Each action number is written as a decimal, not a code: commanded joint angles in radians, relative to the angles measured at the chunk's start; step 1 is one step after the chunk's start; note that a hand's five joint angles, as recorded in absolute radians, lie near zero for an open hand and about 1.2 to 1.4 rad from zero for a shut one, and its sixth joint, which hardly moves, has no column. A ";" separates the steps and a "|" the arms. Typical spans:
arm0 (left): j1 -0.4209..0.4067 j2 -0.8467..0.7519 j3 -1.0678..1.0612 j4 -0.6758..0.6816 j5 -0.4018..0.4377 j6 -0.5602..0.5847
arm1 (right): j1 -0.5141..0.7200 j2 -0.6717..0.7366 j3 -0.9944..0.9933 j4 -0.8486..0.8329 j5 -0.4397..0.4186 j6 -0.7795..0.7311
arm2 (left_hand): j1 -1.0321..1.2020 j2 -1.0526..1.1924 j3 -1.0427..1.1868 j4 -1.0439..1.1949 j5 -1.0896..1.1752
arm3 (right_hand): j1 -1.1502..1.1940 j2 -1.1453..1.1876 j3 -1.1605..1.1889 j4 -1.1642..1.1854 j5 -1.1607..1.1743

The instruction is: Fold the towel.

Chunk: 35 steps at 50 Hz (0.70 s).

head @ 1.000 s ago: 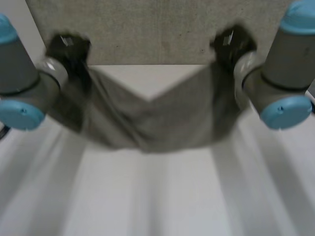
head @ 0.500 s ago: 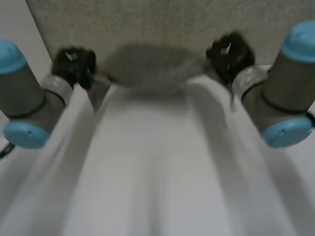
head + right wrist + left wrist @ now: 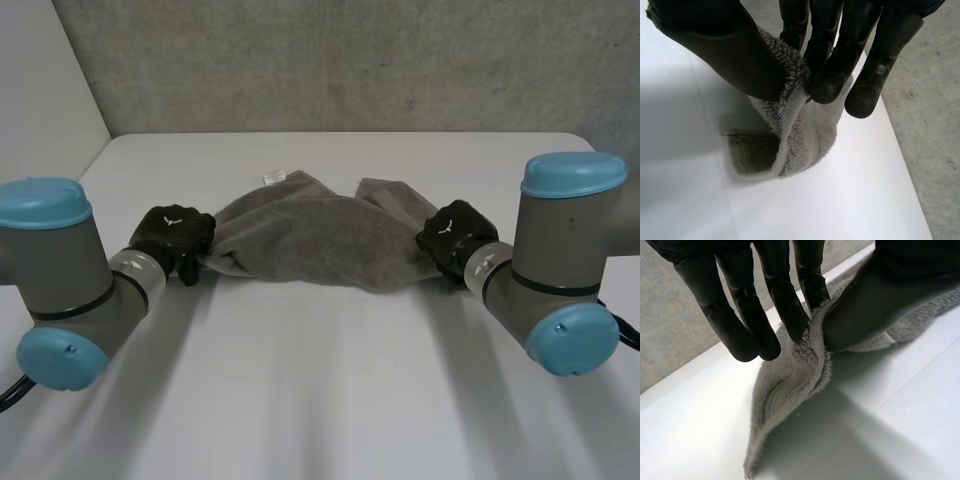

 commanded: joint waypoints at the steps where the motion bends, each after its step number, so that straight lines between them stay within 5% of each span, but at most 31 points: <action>1: 0.002 0.051 -0.046 0.031 -0.003 -0.002 | -0.074 -0.106 0.054 -0.001 -0.004 0.074 | -0.043 -0.121 -0.150 -0.122 -0.271 | 0.070 0.085 0.057 0.060 0.056; 35: 0.036 0.035 -0.074 0.070 -0.003 -0.015 | -0.094 -0.066 0.048 -0.001 -0.013 0.098 | -0.043 -0.121 -0.150 -0.122 -0.271 | 0.070 0.085 0.057 0.060 0.056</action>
